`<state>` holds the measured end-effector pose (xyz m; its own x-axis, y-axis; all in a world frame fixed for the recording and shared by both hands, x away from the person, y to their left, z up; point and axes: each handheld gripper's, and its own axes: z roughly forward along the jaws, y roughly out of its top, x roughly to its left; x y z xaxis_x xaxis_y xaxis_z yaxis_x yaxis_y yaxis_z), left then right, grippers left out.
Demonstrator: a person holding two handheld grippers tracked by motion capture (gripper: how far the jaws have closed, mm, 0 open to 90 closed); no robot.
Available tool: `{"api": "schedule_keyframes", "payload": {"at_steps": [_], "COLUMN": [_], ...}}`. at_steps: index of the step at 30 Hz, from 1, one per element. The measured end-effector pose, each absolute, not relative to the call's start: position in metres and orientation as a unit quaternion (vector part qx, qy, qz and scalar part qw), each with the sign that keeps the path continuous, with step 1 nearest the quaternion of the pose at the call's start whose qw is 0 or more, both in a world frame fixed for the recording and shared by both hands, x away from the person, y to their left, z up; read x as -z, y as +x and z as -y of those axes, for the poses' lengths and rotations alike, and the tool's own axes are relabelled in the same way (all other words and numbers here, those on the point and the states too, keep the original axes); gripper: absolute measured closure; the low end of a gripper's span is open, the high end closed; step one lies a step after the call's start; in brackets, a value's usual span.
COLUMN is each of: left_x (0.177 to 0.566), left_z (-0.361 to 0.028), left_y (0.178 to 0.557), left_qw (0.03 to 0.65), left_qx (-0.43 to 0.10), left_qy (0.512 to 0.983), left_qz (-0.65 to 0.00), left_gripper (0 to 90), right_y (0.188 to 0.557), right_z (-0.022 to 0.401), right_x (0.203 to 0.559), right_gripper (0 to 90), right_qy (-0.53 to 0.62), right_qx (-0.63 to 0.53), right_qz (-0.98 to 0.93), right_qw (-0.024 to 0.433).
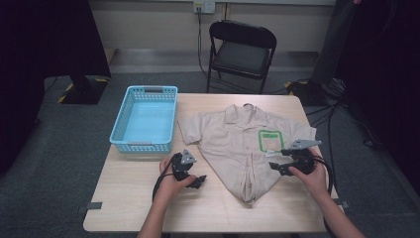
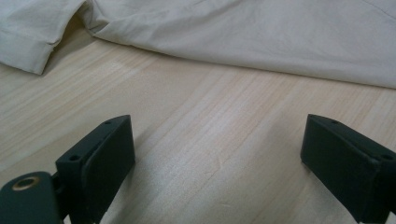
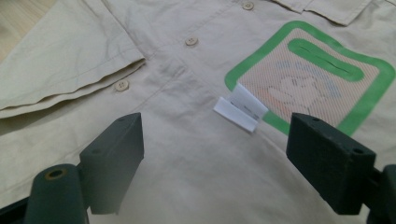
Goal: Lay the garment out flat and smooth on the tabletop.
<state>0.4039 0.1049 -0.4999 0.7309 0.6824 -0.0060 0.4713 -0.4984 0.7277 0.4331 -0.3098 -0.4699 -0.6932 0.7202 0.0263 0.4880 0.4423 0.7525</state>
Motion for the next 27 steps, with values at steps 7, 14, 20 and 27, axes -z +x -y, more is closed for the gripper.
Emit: {"api": "schedule_keyframes", "payload": {"at_steps": [7, 14, 20, 27], "left_x": [0.5, 0.5, 0.5, 0.5], "left_z": [-0.105, -0.105, -0.105, -0.105], "left_y": [0.404, 0.404, 0.404, 0.404], "left_qw": [0.37, 0.37, 0.37, 0.37], "left_qx": [-0.143, -0.143, -0.143, -0.143], "left_qy": [0.854, 0.854, 0.854, 0.854], "left_qz": [-0.338, -0.338, -0.338, -0.338], "left_gripper": [9.4, 9.4, 9.4, 9.4], "right_y": [0.446, 0.456, 0.466, 0.469], "right_z": [0.284, 0.267, 0.252, 0.245], "right_x": [0.468, 0.469, 0.475, 0.478], "right_gripper": [19.5, 21.9, 38.7, 43.8], "right_qy": [0.347, 0.342, 0.339, 0.337], "right_qx": [-0.374, -0.374, -0.37, -0.372], "right_qz": [-0.847, -0.849, -0.852, -0.853], "right_qw": [0.152, 0.147, 0.148, 0.139]}}
